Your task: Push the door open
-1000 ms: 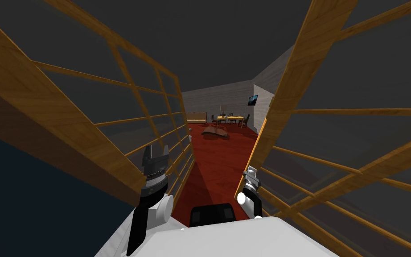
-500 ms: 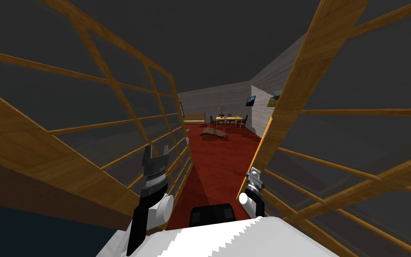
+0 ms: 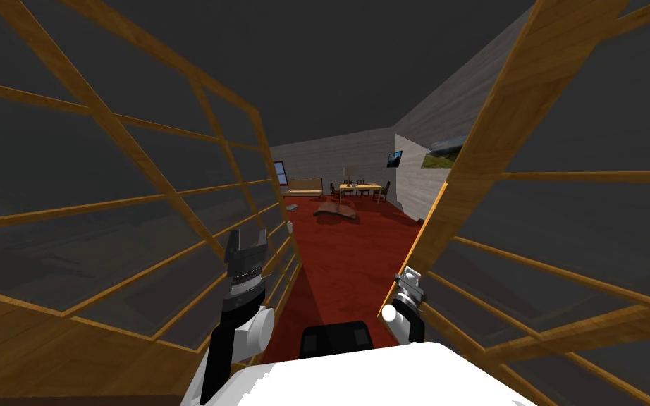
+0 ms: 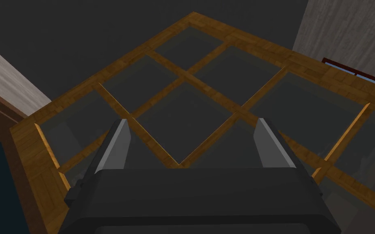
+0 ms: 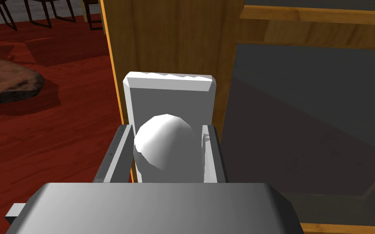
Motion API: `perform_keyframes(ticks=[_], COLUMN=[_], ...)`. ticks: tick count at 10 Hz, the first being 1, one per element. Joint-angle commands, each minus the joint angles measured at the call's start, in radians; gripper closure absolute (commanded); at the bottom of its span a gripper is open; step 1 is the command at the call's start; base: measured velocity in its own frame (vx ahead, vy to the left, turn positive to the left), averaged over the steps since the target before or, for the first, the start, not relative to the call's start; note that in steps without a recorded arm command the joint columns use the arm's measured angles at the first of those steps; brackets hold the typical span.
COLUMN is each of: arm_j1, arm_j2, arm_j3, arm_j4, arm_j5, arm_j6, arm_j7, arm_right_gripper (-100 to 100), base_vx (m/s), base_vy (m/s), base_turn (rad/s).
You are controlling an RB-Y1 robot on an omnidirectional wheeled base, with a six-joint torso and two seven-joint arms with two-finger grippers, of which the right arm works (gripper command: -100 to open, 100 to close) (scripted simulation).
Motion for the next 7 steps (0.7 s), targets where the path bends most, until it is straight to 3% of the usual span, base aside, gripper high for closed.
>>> perform_keyframes(ticks=[1,3,4,7], arm_j1=[0.003,0.004,-0.002,0.001], arm_j2=[-0.002,0.005,0.003,-0.014], arm_j3=[-0.022,-0.042,-0.035,-0.066], arm_j4=[-0.013,-0.012,-0.004,-0.003], arm_j5=[-0.016,-0.034,-0.028,-0.058], arm_j6=[-0.006,-0.012,-0.01,-0.023], arm_j7=[0.012,0.016,0.013,0.02], arm_right_gripper=[100,100,100,100], base_vx=[0.198,0.191,0.086,0.147], base_vy=[-0.082,-0.089,-0.047,-0.068], base_turn=[-0.06,-0.061,-0.02,-0.04])
